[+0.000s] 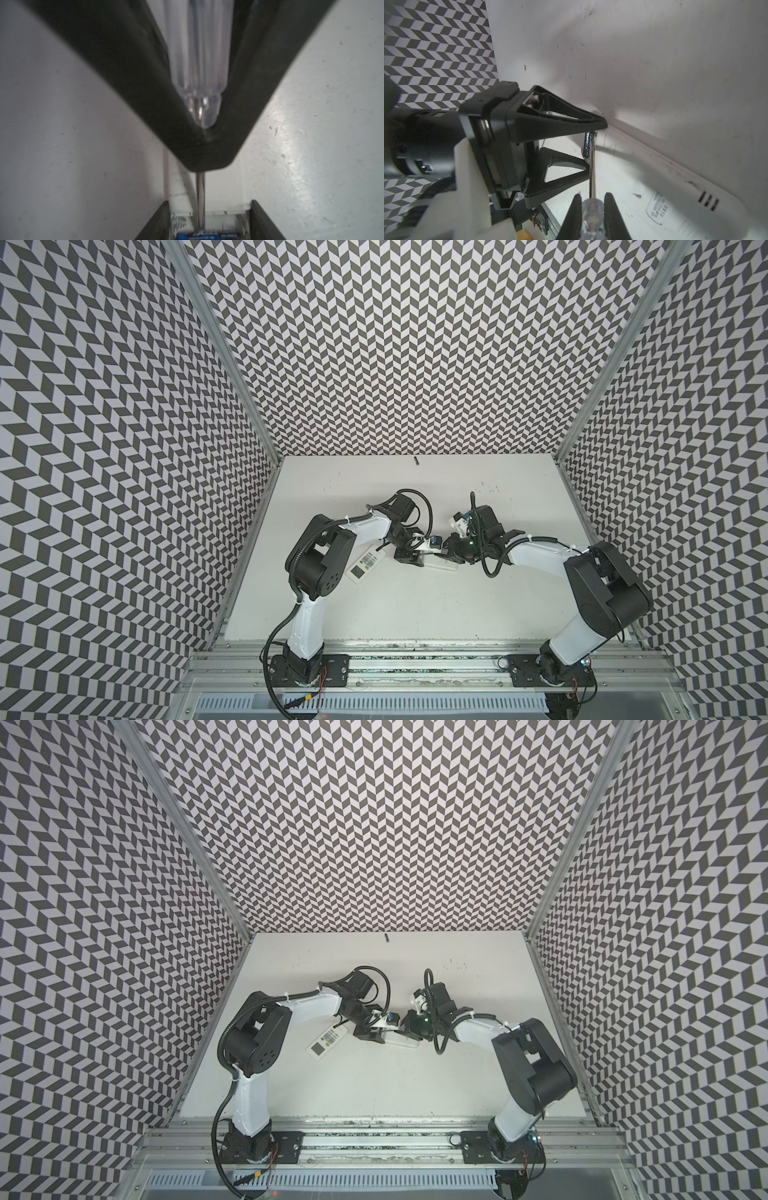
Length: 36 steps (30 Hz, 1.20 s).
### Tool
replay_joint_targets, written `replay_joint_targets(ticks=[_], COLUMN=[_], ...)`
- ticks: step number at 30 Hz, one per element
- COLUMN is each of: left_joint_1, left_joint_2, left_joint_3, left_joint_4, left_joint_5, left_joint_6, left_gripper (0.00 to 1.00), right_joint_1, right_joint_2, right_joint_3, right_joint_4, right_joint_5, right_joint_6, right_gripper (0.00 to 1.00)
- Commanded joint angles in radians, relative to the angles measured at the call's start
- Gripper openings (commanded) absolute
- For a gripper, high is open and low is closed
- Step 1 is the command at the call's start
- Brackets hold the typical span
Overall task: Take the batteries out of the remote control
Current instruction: 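Lever the blue battery out with the screwdriver while the left gripper holds the remote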
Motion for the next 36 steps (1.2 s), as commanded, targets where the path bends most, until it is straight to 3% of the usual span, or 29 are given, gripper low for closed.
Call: replay_joint_targets(ticks=[1, 27, 36], left_joint_1=[-0.008, 0.003, 0.026], left_joint_2=[0.002, -0.027, -0.074], left_joint_3=[-0.03, -0.077, -0.122], left_joint_4=[-0.021, 0.026, 0.046], left_joint_5=[-0.026, -0.046, -0.052], left_joint_6=[-0.004, -0.022, -0.02], left_gripper=[0.56, 0.54, 0.66], right_joint_1=[0.012, -0.043, -0.037], right_joint_2=[-0.001, 0.116, 0.008], right_joint_3=[-0.029, -0.109, -0.077], right_joint_4=[0.09, 0.161, 0.008], right_joint_5=[0.02, -0.096, 0.048], right_joint_6=[0.049, -0.088, -0.078], right_gripper=[0.0, 0.0, 0.0])
